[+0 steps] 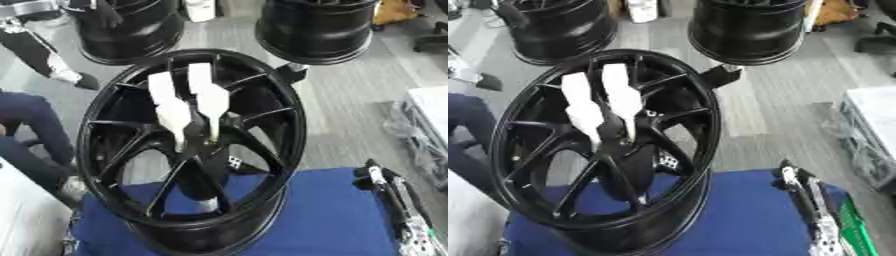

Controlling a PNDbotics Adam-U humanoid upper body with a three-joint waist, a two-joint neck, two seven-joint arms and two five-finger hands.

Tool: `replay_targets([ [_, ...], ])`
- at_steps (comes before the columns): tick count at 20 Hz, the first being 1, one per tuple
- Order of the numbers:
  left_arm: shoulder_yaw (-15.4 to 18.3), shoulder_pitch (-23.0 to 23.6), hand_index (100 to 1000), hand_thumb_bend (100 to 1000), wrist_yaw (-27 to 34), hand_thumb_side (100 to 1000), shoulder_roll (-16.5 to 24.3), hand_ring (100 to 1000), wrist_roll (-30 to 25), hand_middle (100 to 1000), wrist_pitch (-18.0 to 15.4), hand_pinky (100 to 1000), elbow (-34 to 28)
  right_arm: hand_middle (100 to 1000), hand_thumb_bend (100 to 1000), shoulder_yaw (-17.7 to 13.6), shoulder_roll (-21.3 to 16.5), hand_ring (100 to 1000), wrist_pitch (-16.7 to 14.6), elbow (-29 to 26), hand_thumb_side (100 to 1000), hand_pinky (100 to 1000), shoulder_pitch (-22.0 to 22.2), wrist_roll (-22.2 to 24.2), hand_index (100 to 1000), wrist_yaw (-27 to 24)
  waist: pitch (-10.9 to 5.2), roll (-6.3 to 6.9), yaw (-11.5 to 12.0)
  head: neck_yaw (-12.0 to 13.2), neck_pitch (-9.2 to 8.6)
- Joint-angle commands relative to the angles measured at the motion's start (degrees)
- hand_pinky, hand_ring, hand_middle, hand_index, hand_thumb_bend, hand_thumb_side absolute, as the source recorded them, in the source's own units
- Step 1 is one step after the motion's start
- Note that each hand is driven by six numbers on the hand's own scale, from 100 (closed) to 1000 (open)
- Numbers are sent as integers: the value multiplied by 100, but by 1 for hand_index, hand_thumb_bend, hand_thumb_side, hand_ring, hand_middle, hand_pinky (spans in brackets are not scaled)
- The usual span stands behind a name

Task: Pull the pin out of the wheel hub.

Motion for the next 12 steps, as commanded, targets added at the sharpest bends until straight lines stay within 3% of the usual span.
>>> replay_targets([
  [1, 38, -189, 837, 683, -184, 512, -126, 669, -701, 672, -756, 743, 239, 564, 100, 11, -27, 579, -9, -58, 868, 664, -40, 20, 593, -30, -64, -20, -8, 2, -12],
  [12, -73, -303, 834, 701, -428, 522, -655, 667, -928, 674, -923, 738, 653, 563, 100, 43, -9, 579, -9, -54, 865, 663, -66, 50, 592, -41, -71, -39, -56, 6, -12],
])
